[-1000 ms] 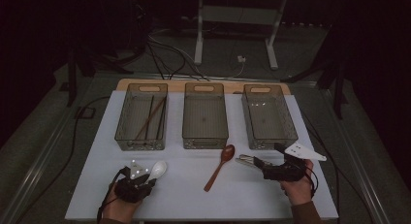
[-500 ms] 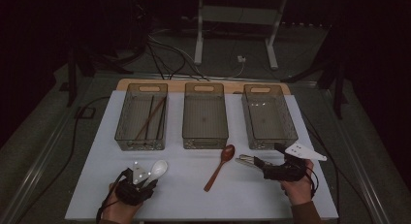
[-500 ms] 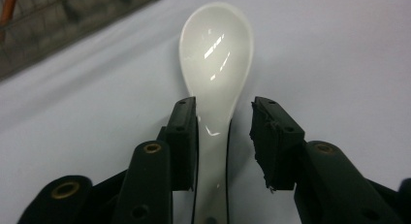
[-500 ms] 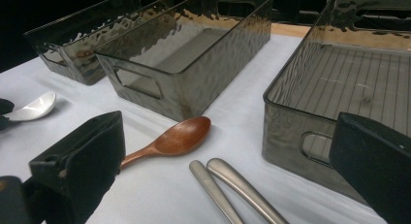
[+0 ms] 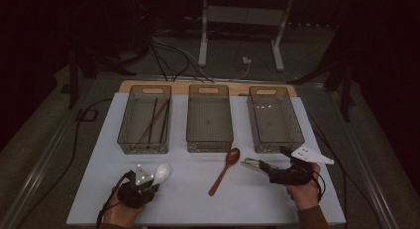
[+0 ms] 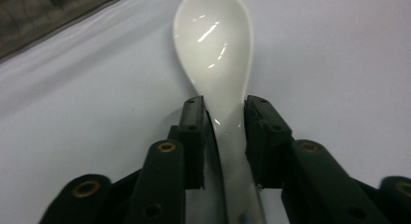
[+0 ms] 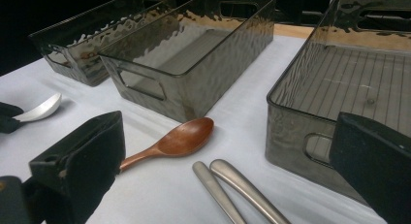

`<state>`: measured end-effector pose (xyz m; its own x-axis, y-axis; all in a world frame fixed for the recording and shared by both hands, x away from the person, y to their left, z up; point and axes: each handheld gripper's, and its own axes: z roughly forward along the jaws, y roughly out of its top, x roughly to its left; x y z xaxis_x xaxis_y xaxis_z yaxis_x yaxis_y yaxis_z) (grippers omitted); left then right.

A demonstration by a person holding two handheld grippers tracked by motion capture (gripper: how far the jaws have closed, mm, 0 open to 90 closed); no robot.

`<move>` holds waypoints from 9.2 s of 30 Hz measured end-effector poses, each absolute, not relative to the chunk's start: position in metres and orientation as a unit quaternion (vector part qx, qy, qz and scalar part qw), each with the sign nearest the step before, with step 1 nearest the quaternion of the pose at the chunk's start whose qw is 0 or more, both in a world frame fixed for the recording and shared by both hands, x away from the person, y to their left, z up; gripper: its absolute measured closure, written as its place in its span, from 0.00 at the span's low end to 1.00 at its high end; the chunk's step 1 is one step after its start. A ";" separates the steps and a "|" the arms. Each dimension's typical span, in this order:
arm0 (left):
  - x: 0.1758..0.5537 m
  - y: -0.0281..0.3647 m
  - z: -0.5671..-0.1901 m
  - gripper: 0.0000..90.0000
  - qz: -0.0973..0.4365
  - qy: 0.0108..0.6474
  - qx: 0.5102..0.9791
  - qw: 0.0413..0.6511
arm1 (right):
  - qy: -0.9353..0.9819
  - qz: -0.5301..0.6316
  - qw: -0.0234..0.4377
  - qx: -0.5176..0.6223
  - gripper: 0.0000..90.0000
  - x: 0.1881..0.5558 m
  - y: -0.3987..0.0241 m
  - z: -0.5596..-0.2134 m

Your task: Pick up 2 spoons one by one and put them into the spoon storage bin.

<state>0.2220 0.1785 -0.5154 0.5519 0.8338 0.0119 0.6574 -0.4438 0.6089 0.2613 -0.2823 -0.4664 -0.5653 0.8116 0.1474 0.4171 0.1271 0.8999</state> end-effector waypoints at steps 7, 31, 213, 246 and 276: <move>0.225 0.185 -0.515 0.96 0.155 0.460 0.828 0.281 | 0.722 0.509 0.193 0.427 0.00 0.262 -0.285 -0.466; 0.241 0.185 -0.492 0.97 0.139 0.468 0.803 0.342 | 0.721 0.510 0.189 0.429 0.00 0.262 -0.284 -0.467; 0.355 0.049 -0.443 0.01 0.114 0.405 0.781 0.461 | 0.709 0.508 0.199 0.447 0.00 0.260 -0.292 -0.465; 0.308 -0.007 -0.459 0.01 0.100 0.337 0.837 0.420 | 0.708 0.508 0.199 0.448 0.00 0.260 -0.293 -0.465; 0.303 -0.035 -0.512 0.32 0.093 0.335 0.886 0.306 | 0.708 0.508 0.199 0.448 0.00 0.260 -0.294 -0.465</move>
